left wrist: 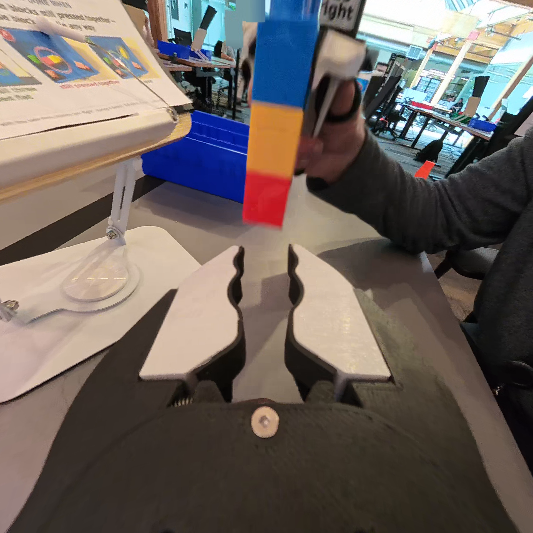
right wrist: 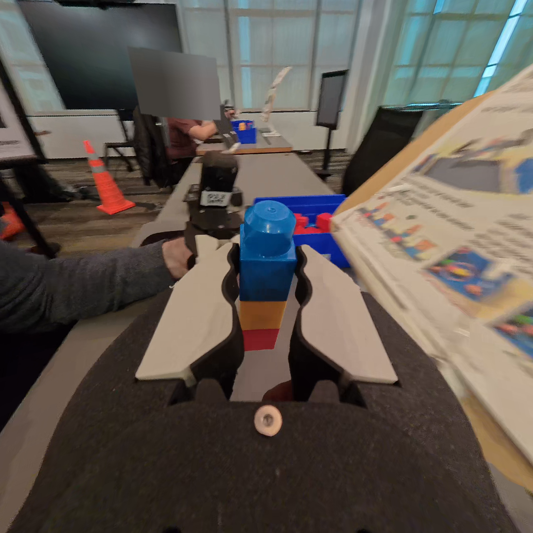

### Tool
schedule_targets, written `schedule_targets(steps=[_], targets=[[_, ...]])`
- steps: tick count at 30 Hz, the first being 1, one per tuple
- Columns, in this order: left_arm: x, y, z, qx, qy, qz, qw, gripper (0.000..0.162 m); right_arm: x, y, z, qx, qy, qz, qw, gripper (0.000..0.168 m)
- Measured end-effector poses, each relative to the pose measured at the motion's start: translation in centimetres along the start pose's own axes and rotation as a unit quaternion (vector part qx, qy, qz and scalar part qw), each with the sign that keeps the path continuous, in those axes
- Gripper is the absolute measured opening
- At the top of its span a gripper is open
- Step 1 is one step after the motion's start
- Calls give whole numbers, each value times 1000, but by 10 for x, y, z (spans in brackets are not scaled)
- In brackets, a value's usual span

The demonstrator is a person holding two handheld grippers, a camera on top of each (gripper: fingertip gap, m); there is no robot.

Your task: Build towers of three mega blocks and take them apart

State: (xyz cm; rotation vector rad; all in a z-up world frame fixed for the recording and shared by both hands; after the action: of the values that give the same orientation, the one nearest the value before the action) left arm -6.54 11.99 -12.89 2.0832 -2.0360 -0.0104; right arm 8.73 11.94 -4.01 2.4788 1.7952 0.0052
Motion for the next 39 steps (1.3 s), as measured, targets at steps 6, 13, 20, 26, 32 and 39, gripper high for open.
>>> schedule_targets(steps=[6, 13, 20, 26, 32, 39], targets=[[-8, 0, 7, 2, 16, -14, 1000, 15, 82, 125, -39, 2, 2, 234, 972, 36], [-16, -1, 11, 5, 24, -33, 999, 8, 195, 213, 7, -13, -38, 416, 909, 36], [-24, -1, 15, 11, 36, -45, 998, 9, 260, 233, 74, -49, -71, 479, 874, 37], [-27, 0, 17, 16, 39, -47, 998, 10, 280, 220, 115, -96, -70, 480, 869, 37], [-27, -1, 18, 16, 39, -48, 998, 11, 281, 212, 128, -106, -79, 472, 871, 37], [-27, -2, 17, 18, 37, -47, 998, 13, 271, 212, 130, -128, -104, 459, 873, 42]])
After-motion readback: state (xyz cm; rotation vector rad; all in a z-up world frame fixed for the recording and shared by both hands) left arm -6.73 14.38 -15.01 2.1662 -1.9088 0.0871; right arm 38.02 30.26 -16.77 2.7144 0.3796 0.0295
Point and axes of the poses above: each gripper's, where its closed fingertips meet, y back along the fingers, z out of its underside, x = y × z across the jaws, the point moved 5 cm from there along y, back along the fingers, and after that the axes turned 2 degrees about -y, right-handed, at the moved point
